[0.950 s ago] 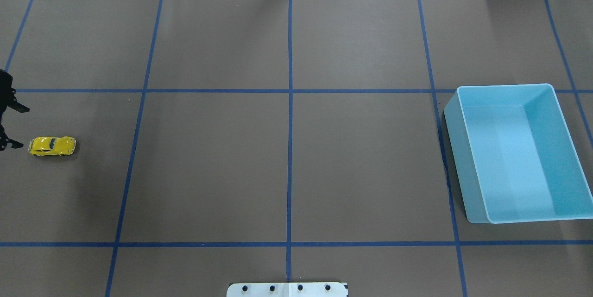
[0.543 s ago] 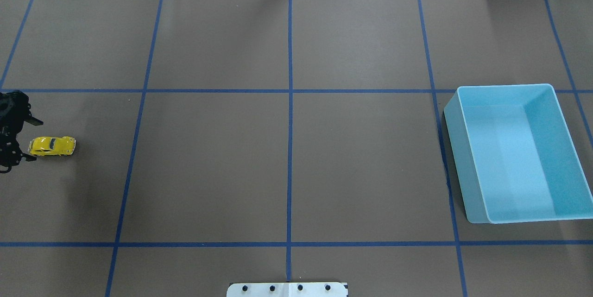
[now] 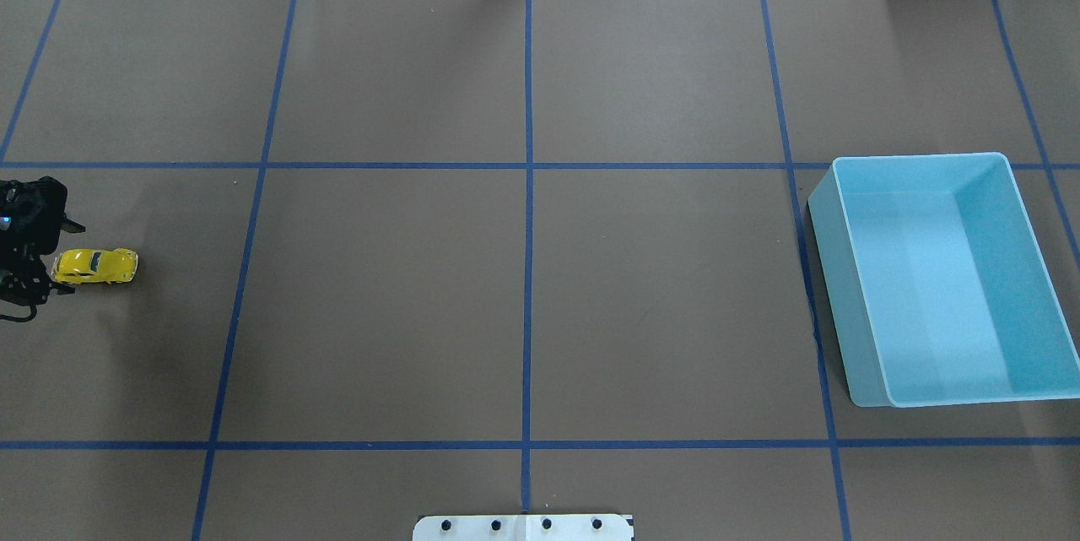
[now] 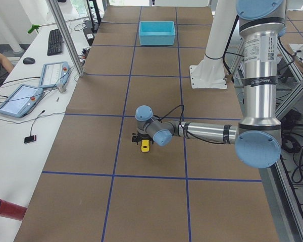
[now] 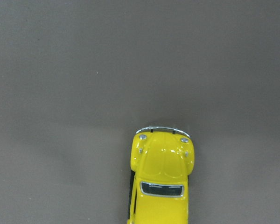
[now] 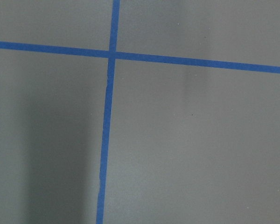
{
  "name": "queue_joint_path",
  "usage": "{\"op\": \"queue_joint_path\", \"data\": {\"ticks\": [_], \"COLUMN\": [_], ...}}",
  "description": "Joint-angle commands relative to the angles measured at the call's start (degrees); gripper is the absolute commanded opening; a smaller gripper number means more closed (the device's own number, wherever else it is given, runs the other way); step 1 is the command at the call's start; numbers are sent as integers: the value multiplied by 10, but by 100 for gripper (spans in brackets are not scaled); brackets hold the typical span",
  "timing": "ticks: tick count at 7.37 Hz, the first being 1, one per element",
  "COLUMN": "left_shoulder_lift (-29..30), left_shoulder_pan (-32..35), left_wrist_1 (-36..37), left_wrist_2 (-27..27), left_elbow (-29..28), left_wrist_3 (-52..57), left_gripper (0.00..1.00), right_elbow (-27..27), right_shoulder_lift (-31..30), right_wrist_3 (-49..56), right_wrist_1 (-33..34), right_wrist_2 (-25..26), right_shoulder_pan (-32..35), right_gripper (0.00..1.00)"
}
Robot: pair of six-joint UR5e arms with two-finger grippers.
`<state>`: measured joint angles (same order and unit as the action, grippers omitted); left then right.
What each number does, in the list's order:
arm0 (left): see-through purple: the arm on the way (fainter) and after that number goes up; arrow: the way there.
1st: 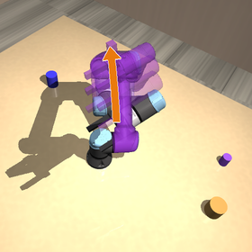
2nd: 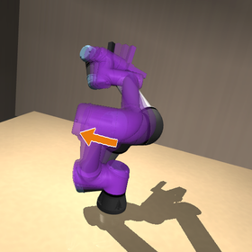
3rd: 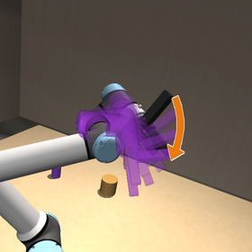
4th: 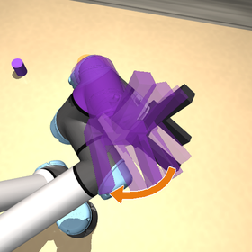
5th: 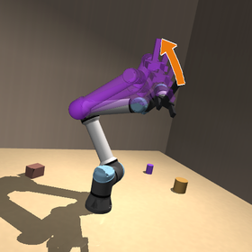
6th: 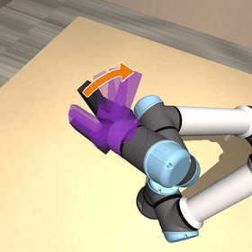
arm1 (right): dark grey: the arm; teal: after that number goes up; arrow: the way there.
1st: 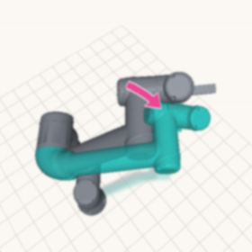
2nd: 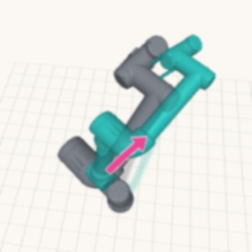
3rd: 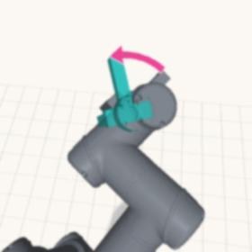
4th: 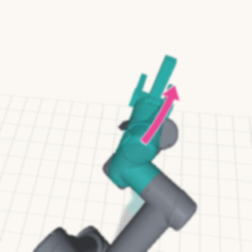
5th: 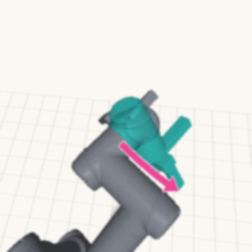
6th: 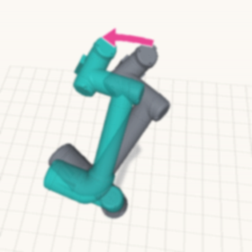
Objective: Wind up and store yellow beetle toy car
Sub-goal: 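Lower the left gripper onto the yellow beetle car and grasp it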
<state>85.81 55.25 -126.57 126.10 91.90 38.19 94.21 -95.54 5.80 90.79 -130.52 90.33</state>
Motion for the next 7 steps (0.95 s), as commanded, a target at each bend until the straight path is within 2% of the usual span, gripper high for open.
{"op": "queue_joint_path", "data": {"ticks": [1,3,5,6,7], "left_shoulder_lift": [7,7,7,7,7], "left_shoulder_pan": [-6,-6,-6,-4,-4], "left_wrist_1": [-1,-2,-3,-11,-21], "left_wrist_2": [1,4,7,15,51], "left_elbow": [-5,-7,-7,-1,8], "left_wrist_3": [-4,-2,0,3,4], "left_gripper": [86,48,26,21,13], "right_elbow": [0,0,0,0,0], "right_shoulder_lift": [0,0,0,0,0], "right_wrist_3": [0,0,0,0,0], "right_wrist_1": [0,0,0,0,0], "right_wrist_2": [0,0,0,0,1], "right_shoulder_pan": [0,0,0,0,0], "right_gripper": [99,99,99,99,99]}}
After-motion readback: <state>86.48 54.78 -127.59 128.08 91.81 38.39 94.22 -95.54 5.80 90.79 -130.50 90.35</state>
